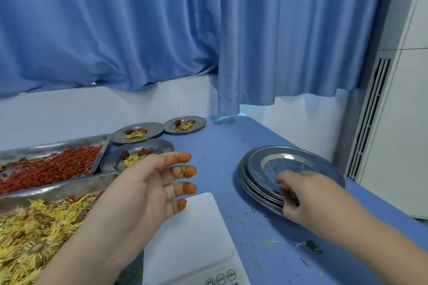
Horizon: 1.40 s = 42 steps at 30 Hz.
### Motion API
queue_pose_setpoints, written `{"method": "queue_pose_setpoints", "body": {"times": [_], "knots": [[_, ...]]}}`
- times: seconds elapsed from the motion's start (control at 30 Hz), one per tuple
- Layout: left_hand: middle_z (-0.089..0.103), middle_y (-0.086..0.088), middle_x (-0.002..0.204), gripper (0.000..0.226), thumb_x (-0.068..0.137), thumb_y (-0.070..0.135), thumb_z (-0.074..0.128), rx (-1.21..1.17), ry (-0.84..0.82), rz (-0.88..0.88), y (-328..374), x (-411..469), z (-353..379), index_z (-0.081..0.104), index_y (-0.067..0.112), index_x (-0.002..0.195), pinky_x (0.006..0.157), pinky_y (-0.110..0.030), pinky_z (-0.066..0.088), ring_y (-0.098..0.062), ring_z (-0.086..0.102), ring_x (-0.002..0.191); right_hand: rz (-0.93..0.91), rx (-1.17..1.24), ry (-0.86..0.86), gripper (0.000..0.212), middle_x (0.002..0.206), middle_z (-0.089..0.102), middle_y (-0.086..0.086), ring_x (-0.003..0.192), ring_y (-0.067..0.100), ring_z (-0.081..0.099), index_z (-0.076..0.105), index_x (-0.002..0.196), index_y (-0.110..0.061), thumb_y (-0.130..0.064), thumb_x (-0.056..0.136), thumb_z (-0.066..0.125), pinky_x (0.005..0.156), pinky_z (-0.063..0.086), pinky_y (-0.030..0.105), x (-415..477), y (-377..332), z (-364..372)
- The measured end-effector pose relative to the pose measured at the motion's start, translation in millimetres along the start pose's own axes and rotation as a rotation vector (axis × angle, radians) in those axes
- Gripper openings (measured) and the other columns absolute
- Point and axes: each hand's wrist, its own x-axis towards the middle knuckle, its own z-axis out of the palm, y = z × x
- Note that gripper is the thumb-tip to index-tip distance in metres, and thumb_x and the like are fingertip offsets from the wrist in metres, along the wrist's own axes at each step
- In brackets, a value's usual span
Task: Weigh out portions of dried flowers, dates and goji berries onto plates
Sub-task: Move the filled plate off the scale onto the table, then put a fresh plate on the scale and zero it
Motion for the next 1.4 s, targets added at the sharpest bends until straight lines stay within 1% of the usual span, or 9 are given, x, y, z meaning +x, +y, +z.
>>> {"method": "queue_pose_setpoints", "body": {"times": [0.27,0.43,0.5,0.6,0.73,0.83,0.97,1.17,1.4], "knots": [[0.066,-0.005,0.076,0.023,0.07,0.029,0.057,-0.012,0.01,-0.007,0,2,-6,0.078,0.021,0.072,0.049,-0.028,0.048,-0.02,0.063,0.059,0.062,0.019,0.086,0.027,0.096,0.062,-0.004,0.093,0.016,0.057,0.056,0.109,-0.022,-0.021,0.084,0.047,0.078,0.049,0.03,-3,-11,3],[0.066,-0.004,0.078,0.021,0.069,0.03,0.059,-0.007,-0.002,0.004,1,0,-8,0.077,0.02,0.074,0.051,-0.028,0.047,-0.019,0.063,0.061,0.043,0.1,0.142,0.024,0.092,0.061,-0.009,0.09,0.014,0.055,0.063,0.103,-0.026,-0.016,0.081,0.057,0.073,0.048,0.031,-4,-10,-3],[0.065,-0.005,0.079,0.021,0.071,0.029,0.058,-0.007,0.004,0.002,3,-1,-7,0.076,0.019,0.077,0.053,-0.029,0.046,-0.019,0.062,0.062,0.031,0.054,0.229,0.016,0.081,0.062,-0.007,0.083,0.019,0.057,0.067,0.086,-0.022,-0.01,0.075,0.066,0.065,0.048,0.033,-5,-11,-6],[0.066,-0.005,0.078,0.02,0.075,0.027,0.057,-0.023,0.03,-0.001,6,-4,-5,0.074,0.017,0.08,0.052,-0.028,0.047,-0.019,0.062,0.061,-0.013,0.041,0.412,0.023,0.063,0.057,-0.001,0.063,0.027,0.053,0.063,0.064,-0.014,0.003,0.06,0.078,0.053,0.044,0.034,-7,-9,-7],[0.066,-0.003,0.075,0.025,0.092,0.022,0.045,-0.021,0.094,0.004,7,-4,-5,0.069,0.016,0.086,0.053,-0.028,0.045,-0.018,0.062,0.059,-0.125,0.032,0.608,0.025,0.059,0.053,0.0,0.058,0.026,0.045,0.06,0.06,-0.01,0.004,0.061,0.081,0.054,0.039,0.033,-7,-12,-8],[0.066,-0.001,0.073,0.024,0.094,0.021,0.046,-0.008,0.157,0.044,7,-4,-5,0.069,0.017,0.088,0.053,-0.026,0.045,-0.016,0.061,0.059,-0.235,0.054,0.672,0.023,0.059,0.052,0.001,0.057,0.027,0.043,0.061,0.059,-0.009,0.006,0.063,0.079,0.052,0.039,0.034,-9,-21,-5],[0.064,0.002,0.072,0.021,0.094,0.021,0.046,-0.082,0.3,0.135,10,-5,-8,0.067,0.019,0.092,0.059,-0.026,0.04,-0.011,0.058,0.057,-0.358,0.069,0.712,0.018,0.06,0.053,0.001,0.054,0.026,0.044,0.062,0.059,-0.009,0.004,0.069,0.067,0.043,0.039,0.032,-18,-40,3],[0.064,0.003,0.075,0.019,0.095,0.021,0.044,-0.161,0.428,0.185,13,-4,-14,0.064,0.019,0.096,0.06,-0.025,0.038,-0.011,0.054,0.058,-0.66,0.078,0.666,0.021,0.062,0.054,0.003,0.052,0.024,0.04,0.059,0.058,-0.012,0.002,0.065,0.073,0.044,0.035,0.033,-36,-74,25],[0.064,0.003,0.073,0.019,0.094,0.02,0.046,-0.156,0.441,0.18,12,-5,-14,0.066,0.019,0.095,0.06,-0.026,0.039,-0.011,0.054,0.056,-0.682,0.089,0.611,0.024,0.062,0.054,0.002,0.05,0.023,0.042,0.058,0.059,-0.012,0.003,0.057,0.076,0.041,0.037,0.032,-37,-83,34]]}}
